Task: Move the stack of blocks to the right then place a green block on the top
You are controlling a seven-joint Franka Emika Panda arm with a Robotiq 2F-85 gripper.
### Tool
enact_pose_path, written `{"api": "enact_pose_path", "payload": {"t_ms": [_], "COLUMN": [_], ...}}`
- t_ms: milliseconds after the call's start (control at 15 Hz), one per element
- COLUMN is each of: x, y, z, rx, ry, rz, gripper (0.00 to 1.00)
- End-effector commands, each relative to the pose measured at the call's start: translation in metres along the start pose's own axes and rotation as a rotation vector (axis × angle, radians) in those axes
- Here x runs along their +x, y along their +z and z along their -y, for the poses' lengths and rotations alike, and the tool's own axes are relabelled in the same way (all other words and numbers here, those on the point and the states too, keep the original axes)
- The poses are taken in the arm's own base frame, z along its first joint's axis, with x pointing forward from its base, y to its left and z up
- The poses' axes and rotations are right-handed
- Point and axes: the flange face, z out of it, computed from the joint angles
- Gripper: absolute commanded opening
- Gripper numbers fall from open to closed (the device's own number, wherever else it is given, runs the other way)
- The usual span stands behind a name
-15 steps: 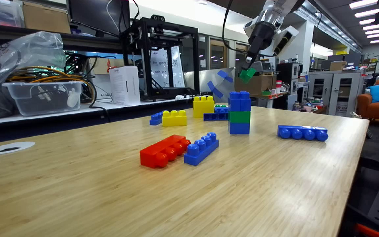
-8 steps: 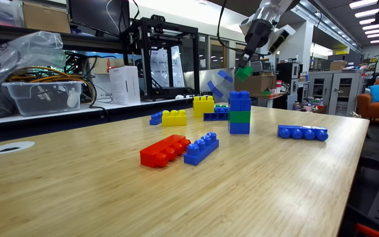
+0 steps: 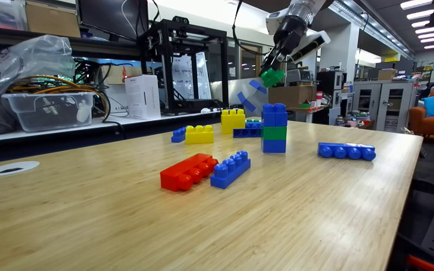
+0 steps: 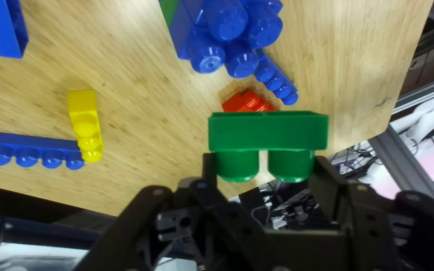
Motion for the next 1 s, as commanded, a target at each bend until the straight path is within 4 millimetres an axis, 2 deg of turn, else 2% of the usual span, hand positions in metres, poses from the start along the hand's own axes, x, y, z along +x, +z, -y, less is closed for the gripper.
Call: {"api": "enact_pose_path", "payload": {"t_ms": [0, 400, 667, 933], "x": [-0.001, 0.001, -0.003, -0.014], "y": [-0.007, -0.012, -0.003, 0.007], "z": [-0.01, -0.042, -0.071, -0.092], "rx": [0.103, 0.293, 0.403, 0.482], "ry": [-0.162, -0.369, -0.435, -0.488], "rz": [-0.039, -0.056, -0.04, -0.037], "gripper": [0.38, 0.38, 0.38, 0.38]}}
